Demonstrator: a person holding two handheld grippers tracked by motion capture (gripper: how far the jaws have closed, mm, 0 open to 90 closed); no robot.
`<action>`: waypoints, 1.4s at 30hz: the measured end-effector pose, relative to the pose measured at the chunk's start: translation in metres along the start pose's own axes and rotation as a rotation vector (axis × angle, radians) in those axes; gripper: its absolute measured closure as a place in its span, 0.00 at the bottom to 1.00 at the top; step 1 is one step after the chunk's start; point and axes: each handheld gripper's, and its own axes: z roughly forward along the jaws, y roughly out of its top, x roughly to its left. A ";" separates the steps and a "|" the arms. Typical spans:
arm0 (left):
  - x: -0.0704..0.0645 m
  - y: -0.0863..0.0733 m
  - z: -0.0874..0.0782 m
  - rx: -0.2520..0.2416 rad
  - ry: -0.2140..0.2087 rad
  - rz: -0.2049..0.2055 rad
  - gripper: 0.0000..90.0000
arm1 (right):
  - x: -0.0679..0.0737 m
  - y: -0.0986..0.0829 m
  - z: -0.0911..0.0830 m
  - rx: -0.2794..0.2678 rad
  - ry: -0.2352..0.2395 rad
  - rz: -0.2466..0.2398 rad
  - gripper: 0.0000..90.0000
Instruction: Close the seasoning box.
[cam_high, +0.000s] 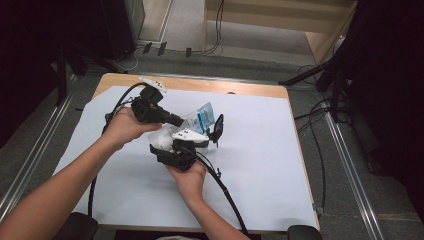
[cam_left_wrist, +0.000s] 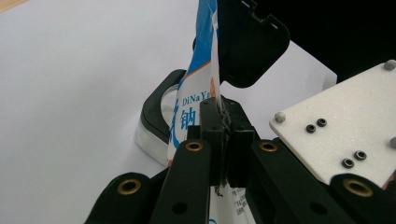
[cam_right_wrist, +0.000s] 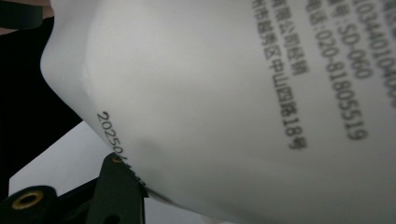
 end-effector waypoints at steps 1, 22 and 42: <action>0.000 0.000 0.000 0.000 0.001 0.000 0.99 | 0.000 0.000 0.000 0.003 0.002 0.003 0.56; 0.000 0.000 0.001 -0.010 -0.003 -0.002 0.99 | -0.001 0.000 -0.001 0.002 0.002 0.007 0.56; 0.000 0.000 0.002 -0.006 0.000 -0.001 0.99 | -0.001 -0.001 -0.001 -0.003 0.000 0.012 0.56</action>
